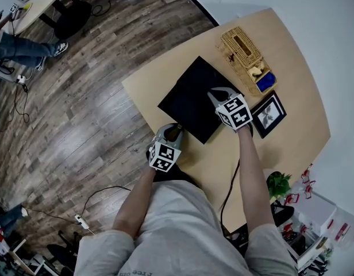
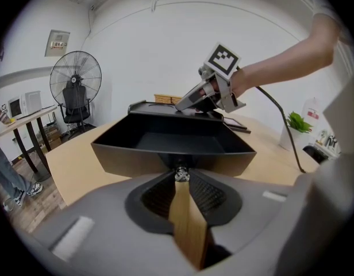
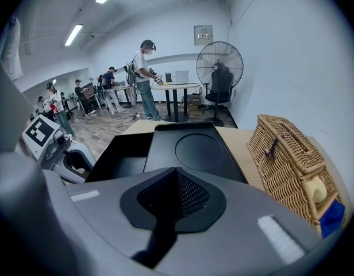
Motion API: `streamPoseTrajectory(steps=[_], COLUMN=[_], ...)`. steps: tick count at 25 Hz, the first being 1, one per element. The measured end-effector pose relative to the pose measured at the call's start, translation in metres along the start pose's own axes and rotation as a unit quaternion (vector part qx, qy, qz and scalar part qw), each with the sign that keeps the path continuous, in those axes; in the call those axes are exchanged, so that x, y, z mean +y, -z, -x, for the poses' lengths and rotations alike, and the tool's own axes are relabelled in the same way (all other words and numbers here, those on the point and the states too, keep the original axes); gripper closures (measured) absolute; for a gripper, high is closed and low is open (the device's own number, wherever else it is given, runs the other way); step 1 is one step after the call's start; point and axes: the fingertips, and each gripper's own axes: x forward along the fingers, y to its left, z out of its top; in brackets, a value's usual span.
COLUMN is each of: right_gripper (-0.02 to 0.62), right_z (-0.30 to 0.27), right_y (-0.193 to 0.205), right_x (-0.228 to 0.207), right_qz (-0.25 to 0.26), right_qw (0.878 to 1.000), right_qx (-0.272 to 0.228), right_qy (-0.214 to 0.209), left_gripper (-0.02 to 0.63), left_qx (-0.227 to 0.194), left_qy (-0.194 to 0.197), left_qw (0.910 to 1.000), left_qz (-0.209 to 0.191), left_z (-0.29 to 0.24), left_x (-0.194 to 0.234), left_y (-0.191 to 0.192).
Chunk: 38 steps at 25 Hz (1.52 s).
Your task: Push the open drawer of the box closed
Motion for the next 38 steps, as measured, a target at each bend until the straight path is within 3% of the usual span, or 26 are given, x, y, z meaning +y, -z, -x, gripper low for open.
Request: streamPoseTrajectory(steps=[38], right_gripper=[0.594], right_z=[0.0], right_y=[-0.001], right_x=[0.001], right_qz=[0.003], right_qw=[1.0], right_qx=[-0.003], right_qy=[0.002], left_gripper=[0.474], left_qx=[-0.014], left_qy=[0.012], left_qw=[0.9998], left_qz=[0.01], left_z=[-0.015], left_x=[0.0], left_y=[-0.023])
